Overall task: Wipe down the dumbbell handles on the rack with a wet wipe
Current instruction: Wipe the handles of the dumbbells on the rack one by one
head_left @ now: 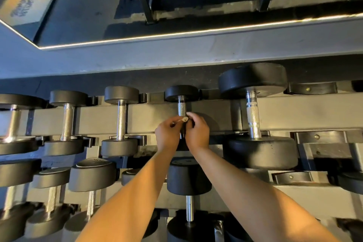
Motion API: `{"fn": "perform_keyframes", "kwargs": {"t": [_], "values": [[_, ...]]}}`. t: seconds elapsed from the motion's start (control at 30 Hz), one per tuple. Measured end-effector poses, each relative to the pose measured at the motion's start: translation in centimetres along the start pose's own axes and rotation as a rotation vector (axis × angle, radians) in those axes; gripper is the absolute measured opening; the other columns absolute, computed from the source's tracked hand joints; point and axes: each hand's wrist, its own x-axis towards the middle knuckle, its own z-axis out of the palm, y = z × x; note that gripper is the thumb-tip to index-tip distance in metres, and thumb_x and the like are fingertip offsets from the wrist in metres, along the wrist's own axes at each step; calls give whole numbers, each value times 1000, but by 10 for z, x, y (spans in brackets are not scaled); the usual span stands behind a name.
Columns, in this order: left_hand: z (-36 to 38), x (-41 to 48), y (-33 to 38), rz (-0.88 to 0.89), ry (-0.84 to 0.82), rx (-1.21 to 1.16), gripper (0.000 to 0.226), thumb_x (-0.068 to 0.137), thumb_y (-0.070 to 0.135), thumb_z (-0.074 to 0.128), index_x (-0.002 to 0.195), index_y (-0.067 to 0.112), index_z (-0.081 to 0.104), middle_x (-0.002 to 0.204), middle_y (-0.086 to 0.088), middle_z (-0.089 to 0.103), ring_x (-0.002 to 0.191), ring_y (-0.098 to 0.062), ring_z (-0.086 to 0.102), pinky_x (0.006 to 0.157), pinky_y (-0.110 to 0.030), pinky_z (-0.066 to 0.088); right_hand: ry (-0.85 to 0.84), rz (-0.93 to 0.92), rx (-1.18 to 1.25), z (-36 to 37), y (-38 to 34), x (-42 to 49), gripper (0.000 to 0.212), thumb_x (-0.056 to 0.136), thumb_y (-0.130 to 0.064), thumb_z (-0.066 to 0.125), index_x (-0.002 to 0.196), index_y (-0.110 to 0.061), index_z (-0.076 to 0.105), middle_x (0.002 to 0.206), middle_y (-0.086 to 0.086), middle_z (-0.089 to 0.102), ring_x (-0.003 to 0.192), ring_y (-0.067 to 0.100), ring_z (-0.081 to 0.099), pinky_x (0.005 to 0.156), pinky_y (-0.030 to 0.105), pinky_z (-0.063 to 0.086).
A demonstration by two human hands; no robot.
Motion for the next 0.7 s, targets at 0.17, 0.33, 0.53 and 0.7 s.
{"fn": "perform_keyframes", "kwargs": {"t": [0.17, 0.33, 0.53, 0.7], "values": [[-3, 11, 10, -24, 16, -106, 14, 97, 26, 65, 100, 34, 76, 96, 12, 75, 91, -3, 69, 82, -24, 56, -15, 22, 21, 3, -6, -12, 28, 96, -7, 56, 117, -20, 68, 109, -4, 64, 105, 15, 61, 96, 28, 48], [5, 33, 23, 30, 40, -113, 19, 97, 22, 64, 96, 40, 70, 98, 12, 70, 96, -11, 67, 88, -30, 56, 80, -38, -44, 9, -9, -13, 27, 91, -4, 52, 104, -19, 70, 93, -7, 66, 87, 11, 60, 75, 17, 43], [-5, 25, -10, 93, -101, -38, 18, 99, 24, 62, 112, 27, 75, 104, 12, 73, 90, 3, 66, 68, -5, 48, 67, 46, -98, 16, -11, -9, 27, 102, -25, 46, 123, -26, 64, 117, -1, 65, 106, 18, 61, 92, 33, 50], [-12, 40, -12, 60, -70, -36, 19, 100, 21, 59, 109, 28, 74, 99, 9, 72, 90, -5, 66, 76, -17, 49, 204, 11, -170, 25, -8, -17, 26, 104, -25, 47, 122, -28, 65, 115, -4, 64, 101, 13, 59, 87, 28, 47]]}}
